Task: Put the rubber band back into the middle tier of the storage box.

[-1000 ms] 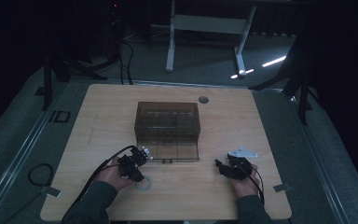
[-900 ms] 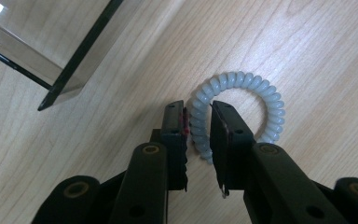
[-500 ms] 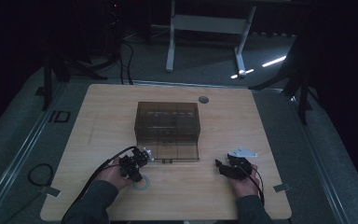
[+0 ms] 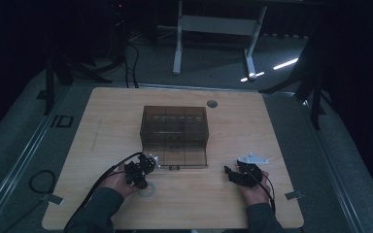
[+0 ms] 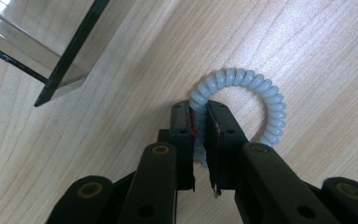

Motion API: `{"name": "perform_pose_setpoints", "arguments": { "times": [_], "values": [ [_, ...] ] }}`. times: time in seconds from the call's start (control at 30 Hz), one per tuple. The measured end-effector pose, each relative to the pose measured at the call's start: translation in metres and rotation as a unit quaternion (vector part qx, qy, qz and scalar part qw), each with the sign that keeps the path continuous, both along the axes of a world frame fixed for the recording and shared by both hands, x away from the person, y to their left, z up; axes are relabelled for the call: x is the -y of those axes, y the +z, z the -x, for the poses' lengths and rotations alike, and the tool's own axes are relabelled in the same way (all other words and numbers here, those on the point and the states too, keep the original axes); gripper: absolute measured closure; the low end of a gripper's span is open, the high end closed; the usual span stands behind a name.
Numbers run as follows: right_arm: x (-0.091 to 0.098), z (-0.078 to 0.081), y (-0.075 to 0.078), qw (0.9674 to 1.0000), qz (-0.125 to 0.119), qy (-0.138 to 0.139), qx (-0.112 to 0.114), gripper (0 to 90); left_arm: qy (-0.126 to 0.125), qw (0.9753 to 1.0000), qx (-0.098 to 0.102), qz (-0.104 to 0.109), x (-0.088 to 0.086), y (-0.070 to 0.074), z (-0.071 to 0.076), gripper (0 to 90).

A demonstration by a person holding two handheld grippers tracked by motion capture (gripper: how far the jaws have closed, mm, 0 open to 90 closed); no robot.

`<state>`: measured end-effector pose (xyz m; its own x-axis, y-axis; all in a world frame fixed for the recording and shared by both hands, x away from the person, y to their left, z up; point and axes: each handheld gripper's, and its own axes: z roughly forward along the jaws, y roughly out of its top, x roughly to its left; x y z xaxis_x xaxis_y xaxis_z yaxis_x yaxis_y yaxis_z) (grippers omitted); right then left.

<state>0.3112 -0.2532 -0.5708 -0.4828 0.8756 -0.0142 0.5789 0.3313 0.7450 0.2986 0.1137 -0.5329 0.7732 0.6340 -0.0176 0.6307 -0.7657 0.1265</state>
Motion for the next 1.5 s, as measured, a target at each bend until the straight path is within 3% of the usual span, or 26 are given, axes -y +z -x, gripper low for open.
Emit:
{"name": "perform_pose_setpoints", "arguments": {
  "times": [0.23, 0.93, 1.5],
  "values": [
    [0.000, 0.000, 0.000, 1.0000, 0.000, 0.000, 0.000, 38.7, 0.001, 1.0000, -0.003, 0.001, -0.001, 0.001, 0.000, 82.1],
    [0.000, 0.000, 0.000, 1.0000, 0.000, 0.001, 0.000, 38.7, 0.007, 0.9995, 0.016, 0.026, -0.013, 0.022, 0.000, 82.0],
    [0.000, 0.000, 0.000, 1.0000, 0.001, 0.001, 0.000, 38.7, 0.006, 0.9989, 0.021, 0.041, -0.018, 0.033, -0.001, 82.1]
  ]
}}
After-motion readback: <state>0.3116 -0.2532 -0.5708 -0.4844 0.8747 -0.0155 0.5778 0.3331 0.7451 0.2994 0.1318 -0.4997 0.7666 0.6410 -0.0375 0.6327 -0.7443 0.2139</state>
